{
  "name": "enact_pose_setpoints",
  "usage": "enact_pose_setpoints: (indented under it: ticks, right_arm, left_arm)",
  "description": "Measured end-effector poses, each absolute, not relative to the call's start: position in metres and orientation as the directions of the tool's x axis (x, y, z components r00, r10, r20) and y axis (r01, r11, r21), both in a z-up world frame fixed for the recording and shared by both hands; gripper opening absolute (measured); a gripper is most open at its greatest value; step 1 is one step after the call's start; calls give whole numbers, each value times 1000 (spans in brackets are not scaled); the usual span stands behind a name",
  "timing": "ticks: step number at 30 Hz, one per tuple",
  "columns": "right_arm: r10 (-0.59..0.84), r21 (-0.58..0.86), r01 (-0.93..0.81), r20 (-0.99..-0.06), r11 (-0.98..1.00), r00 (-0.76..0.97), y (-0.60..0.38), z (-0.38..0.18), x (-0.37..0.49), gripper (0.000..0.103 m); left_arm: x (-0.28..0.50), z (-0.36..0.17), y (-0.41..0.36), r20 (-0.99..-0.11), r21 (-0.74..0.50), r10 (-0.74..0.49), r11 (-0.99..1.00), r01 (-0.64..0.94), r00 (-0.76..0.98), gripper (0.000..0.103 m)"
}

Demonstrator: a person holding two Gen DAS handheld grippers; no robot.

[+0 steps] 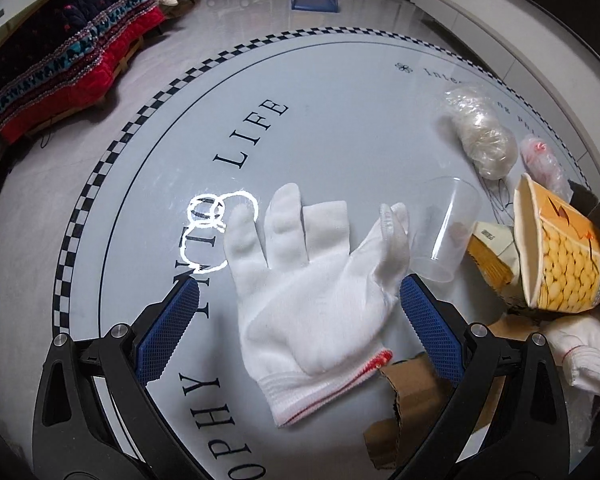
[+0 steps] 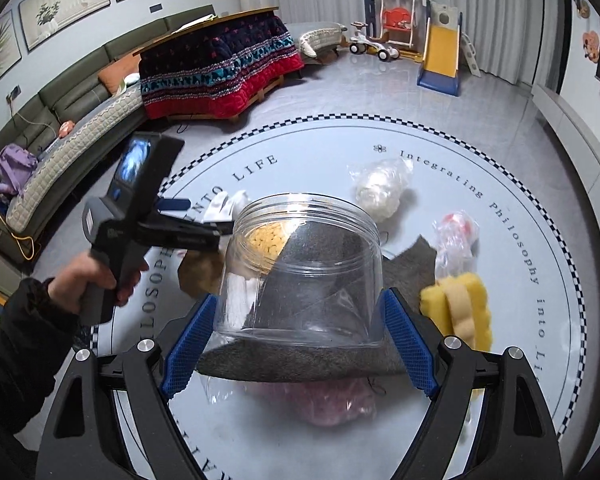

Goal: Collect trash
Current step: 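Close the left gripper on the white cotton glove and lift it, then carry glove and jar to the black bin and release both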

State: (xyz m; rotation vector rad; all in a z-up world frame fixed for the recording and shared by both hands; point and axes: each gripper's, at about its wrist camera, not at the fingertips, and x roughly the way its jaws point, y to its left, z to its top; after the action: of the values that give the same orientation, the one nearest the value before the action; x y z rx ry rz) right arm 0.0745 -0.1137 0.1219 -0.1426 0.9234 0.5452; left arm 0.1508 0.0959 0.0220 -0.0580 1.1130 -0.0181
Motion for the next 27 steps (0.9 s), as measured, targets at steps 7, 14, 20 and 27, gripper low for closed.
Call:
enact_pose_setpoints:
  ticks: [7, 14, 20, 27]
  right_arm:
    - [382, 109, -499, -785, 860, 488, -108, 124, 82, 84]
    - [371, 90, -496, -778, 864, 506, -107, 138, 70, 84]
    - [370, 69, -509, -770, 858, 520, -94, 153, 52, 84]
    - [394, 70, -549, -771, 833, 500, -63, 163, 29, 84]
  left_arm:
    - [151, 14, 95, -895, -41, -41, 999, 11, 444, 50]
    - [130, 27, 115, -856, -138, -114, 990, -10, 504, 17]
    - [96, 64, 128, -819, -146, -115, 989, -10, 562, 17]
    - [33, 101, 162, -777, -153, -90, 987, -48, 623, 17]
